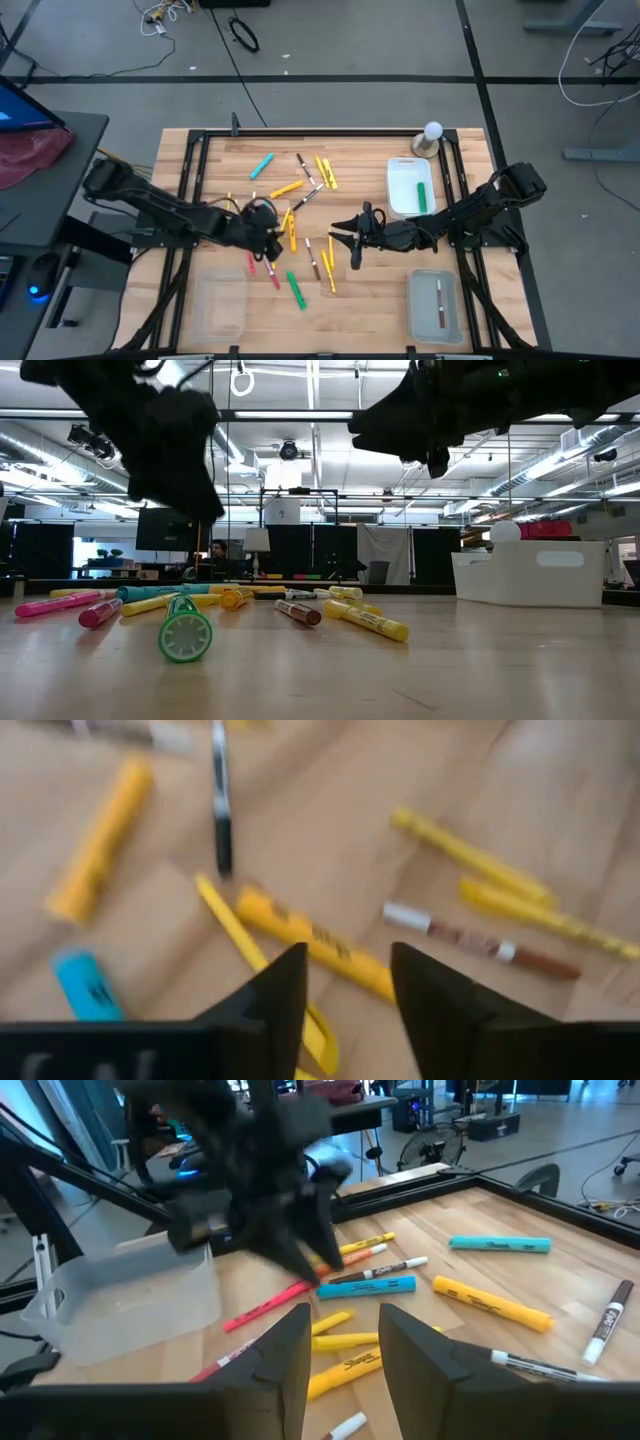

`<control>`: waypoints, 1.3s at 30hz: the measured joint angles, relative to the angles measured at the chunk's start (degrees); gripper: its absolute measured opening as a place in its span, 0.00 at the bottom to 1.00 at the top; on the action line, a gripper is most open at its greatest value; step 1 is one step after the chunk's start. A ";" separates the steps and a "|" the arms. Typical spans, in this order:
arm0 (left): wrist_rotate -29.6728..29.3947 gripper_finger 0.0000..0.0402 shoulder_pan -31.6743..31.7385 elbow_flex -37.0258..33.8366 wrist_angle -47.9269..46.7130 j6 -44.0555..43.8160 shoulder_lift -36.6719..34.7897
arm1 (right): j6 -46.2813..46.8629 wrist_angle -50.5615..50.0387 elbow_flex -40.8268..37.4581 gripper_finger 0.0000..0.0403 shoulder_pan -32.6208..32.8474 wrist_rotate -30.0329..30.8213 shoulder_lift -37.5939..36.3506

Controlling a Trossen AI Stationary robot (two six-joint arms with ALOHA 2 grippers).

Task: Pick & Place Markers
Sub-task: Put the yellow pen into the transparent bin

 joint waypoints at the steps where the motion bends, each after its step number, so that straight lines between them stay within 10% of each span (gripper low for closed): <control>1: 0.60 0.44 0.02 0.01 0.03 -1.87 1.65 | -0.18 -0.08 0.00 0.30 0.00 0.02 0.00; 9: -0.23 0.47 0.07 0.02 0.86 -13.70 10.99 | -0.64 -0.24 0.00 0.30 0.00 0.02 0.00; 39: -7.40 0.11 2.46 0.17 6.76 -13.96 20.37 | -1.82 -0.15 0.02 0.30 -0.42 0.15 0.00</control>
